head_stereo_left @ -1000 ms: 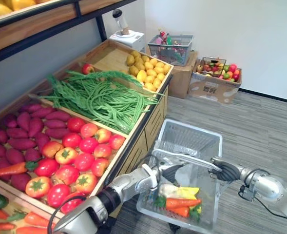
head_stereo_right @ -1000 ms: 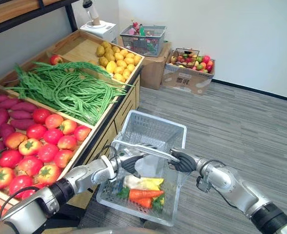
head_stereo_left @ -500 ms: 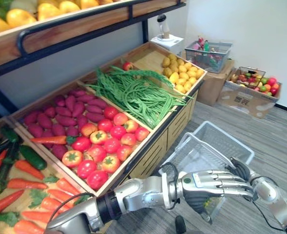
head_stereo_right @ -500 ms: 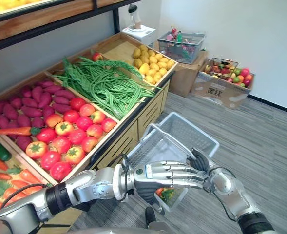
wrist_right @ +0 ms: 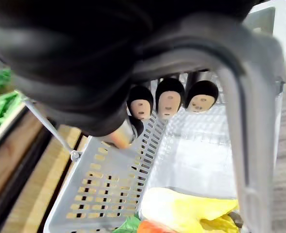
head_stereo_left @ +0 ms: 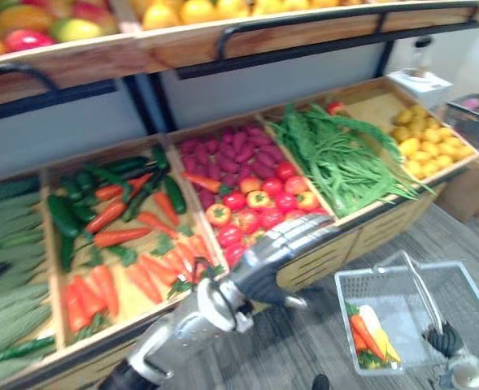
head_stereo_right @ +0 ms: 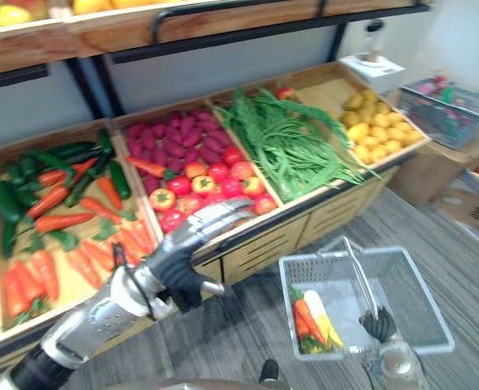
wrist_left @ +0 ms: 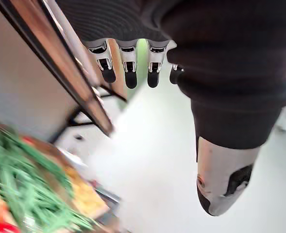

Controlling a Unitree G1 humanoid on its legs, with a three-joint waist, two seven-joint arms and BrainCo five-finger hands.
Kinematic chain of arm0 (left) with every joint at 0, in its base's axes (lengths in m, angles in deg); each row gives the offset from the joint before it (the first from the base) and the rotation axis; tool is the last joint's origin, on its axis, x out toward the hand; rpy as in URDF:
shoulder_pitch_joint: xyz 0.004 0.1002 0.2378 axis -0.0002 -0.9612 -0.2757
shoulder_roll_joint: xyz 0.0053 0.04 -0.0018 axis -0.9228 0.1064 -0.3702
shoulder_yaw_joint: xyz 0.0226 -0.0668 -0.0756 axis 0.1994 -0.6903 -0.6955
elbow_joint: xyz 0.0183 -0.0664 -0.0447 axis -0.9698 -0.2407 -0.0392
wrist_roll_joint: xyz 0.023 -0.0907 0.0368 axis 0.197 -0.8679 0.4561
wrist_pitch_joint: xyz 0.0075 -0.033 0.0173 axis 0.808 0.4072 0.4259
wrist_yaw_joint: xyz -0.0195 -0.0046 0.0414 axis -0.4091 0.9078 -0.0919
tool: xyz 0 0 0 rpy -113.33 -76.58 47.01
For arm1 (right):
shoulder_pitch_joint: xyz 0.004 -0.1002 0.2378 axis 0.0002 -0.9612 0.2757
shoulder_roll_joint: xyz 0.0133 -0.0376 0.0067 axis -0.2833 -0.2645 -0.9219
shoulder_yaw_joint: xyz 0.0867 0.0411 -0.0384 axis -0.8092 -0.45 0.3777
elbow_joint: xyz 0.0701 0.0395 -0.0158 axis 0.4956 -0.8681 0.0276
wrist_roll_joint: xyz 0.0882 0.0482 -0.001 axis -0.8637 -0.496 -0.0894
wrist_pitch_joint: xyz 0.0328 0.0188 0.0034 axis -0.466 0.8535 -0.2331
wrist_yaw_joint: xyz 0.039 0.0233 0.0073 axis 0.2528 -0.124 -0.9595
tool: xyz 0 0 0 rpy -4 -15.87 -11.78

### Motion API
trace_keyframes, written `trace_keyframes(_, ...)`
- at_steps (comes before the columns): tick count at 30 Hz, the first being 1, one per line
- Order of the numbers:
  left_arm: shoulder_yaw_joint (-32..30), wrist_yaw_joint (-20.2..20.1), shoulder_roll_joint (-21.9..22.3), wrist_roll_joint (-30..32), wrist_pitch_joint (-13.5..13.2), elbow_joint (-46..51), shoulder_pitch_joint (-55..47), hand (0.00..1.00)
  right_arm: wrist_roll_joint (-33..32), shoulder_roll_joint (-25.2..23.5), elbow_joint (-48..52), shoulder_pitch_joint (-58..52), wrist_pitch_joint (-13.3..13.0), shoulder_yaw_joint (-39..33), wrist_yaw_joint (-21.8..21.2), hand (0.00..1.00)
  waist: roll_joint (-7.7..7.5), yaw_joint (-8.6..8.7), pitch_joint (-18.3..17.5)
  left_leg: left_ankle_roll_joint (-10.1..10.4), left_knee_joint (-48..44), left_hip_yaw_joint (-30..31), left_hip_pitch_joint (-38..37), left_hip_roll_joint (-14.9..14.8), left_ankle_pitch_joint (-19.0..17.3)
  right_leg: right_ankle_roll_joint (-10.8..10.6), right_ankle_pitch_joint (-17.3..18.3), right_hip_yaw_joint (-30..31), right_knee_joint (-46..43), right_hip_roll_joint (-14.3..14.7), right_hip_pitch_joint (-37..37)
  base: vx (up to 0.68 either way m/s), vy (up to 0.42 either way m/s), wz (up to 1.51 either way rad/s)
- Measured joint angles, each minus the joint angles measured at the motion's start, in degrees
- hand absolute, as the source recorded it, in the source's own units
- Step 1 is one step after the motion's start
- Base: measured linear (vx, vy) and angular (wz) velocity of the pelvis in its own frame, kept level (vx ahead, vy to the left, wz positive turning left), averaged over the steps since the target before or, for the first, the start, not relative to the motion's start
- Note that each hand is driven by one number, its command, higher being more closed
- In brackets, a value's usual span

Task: Pick vegetable in the basket

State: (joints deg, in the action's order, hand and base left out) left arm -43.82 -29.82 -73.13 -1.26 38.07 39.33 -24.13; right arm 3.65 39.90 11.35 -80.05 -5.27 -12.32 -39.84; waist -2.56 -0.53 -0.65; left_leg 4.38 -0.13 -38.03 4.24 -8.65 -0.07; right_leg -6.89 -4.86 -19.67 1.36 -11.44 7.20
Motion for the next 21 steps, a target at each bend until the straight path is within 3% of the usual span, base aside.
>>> trace_keyframes(4, -14.4, 3.0, 5.2, -0.3, 2.5, 0.0, -5.0, 0.0, -0.9, -2.4, -10.1, 1.6, 1.6, -2.6, 0.6, 1.0, -0.53, -1.25, 0.2, -2.4, 4.5, 6.0, 0.9, 3.1, 3.6, -0.4, -0.6, -5.4, 0.9, -1.0, -1.6, 0.04, 0.041, 0.73)
trace_keyframes(10, -22.9, 5.6, 13.5, -1.9, 5.0, -2.0, -8.4, 0.0, -2.3, -5.5, -15.4, 2.0, 1.6, -7.1, 2.5, 1.0, -2.02, -1.37, -0.4, -3.5, 5.6, 11.7, 3.1, 5.4, 4.4, -0.8, -0.8, -10.4, 1.6, -2.6, -2.6, 0.03, 0.046, 0.52)
trace_keyframes(12, -28.1, 7.2, 18.6, -1.7, 6.5, -6.2, -9.4, 0.0, -3.5, -7.4, -16.6, 2.6, 1.5, -8.7, 3.1, 1.0, -2.94, -1.39, -0.6, -3.4, 5.7, 12.9, 3.7, 6.1, 4.3, -0.8, -0.7, -11.6, 1.6, -3.3, -2.7, 0.01, 0.055, 0.32)
trace_keyframes(16, -35.8, 13.4, 22.9, -1.6, 9.5, -19.8, -9.5, 0.0, -5.7, -11.4, -16.7, 3.0, 1.5, -9.7, 4.6, 1.0, -2.75, -1.41, -0.7, -3.4, 5.7, 14.9, 3.8, 6.9, 4.3, -0.5, -0.5, -13.1, 1.6, -3.8, -3.7, 0.01, 0.028, 0.23)
trace_keyframes(21, -42.7, 19.8, 24.7, -1.6, 12.1, -34.1, -10.2, 0.0, -7.7, -14.1, -16.7, 2.6, 1.6, -10.6, 5.0, 1.0, -2.5, -1.46, -0.9, -3.2, 6.0, 17.0, 4.1, 7.3, 4.2, -0.2, 0.6, -15.2, 1.5, -4.0, -4.7, 0.0, 0.005, 0.21)
